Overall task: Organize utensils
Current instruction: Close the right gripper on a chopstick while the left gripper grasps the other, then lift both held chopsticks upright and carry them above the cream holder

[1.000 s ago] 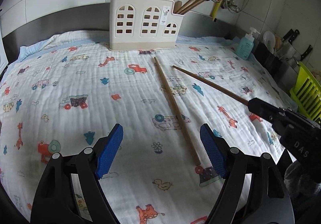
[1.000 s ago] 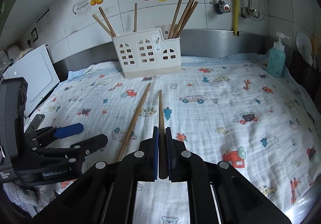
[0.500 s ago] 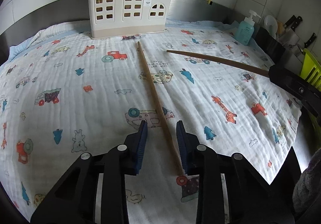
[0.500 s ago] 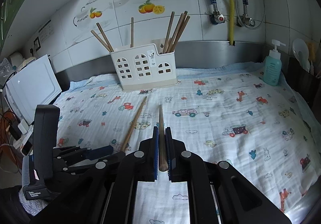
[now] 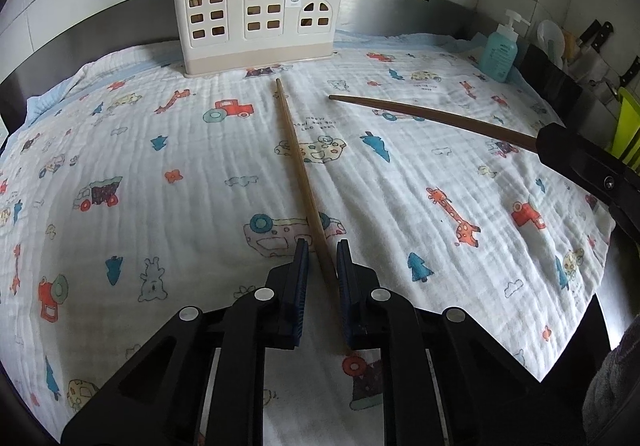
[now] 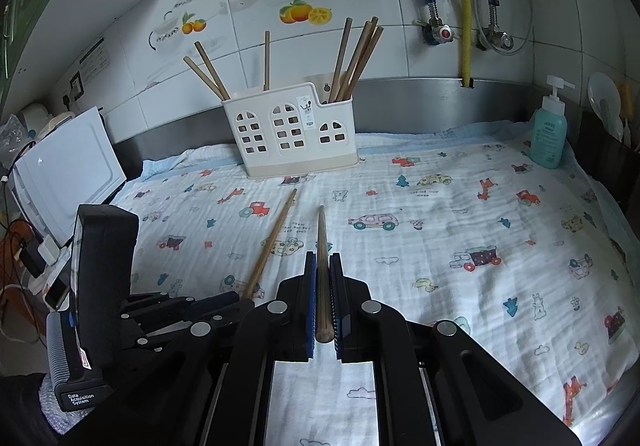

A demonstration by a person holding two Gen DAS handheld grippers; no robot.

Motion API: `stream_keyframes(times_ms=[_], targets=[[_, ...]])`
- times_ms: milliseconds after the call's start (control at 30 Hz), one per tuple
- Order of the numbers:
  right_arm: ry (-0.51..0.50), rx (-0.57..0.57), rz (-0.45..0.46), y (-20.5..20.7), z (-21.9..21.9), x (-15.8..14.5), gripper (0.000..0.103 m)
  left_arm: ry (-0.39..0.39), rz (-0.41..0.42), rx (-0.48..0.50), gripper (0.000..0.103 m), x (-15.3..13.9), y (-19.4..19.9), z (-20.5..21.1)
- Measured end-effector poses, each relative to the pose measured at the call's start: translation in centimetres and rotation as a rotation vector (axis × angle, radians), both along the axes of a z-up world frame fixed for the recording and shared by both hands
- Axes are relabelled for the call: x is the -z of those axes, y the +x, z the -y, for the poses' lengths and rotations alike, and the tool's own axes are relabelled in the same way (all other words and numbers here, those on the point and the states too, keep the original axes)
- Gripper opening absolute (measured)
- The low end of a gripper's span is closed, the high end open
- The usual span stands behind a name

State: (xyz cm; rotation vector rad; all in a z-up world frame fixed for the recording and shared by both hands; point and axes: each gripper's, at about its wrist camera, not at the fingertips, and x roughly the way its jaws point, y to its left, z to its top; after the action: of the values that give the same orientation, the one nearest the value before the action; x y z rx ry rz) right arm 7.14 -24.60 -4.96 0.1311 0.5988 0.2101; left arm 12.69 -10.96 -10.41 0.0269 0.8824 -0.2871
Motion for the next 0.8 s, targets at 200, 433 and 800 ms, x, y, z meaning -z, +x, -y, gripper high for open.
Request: stream_keyframes(times_ms=[200,433,800], targets=[[-0.008,0.001,0.015,-0.3,-0.1,-0.7,0.007,-0.004,0.004,-0.021,0.007,-0.4,0.0,-0.9],[-0.006,-0.012,0.037,-0.1,-0.2,-2.0,0.007,-0.055,0.073,-0.024,0.007,-3.1,0.0,-3.2],[-0.010,-0.063,0.081,2.1,-0.4,-6.2,0.007,-0.103,0.217,0.001,0.005,-7.8,0.8,-5.5]])
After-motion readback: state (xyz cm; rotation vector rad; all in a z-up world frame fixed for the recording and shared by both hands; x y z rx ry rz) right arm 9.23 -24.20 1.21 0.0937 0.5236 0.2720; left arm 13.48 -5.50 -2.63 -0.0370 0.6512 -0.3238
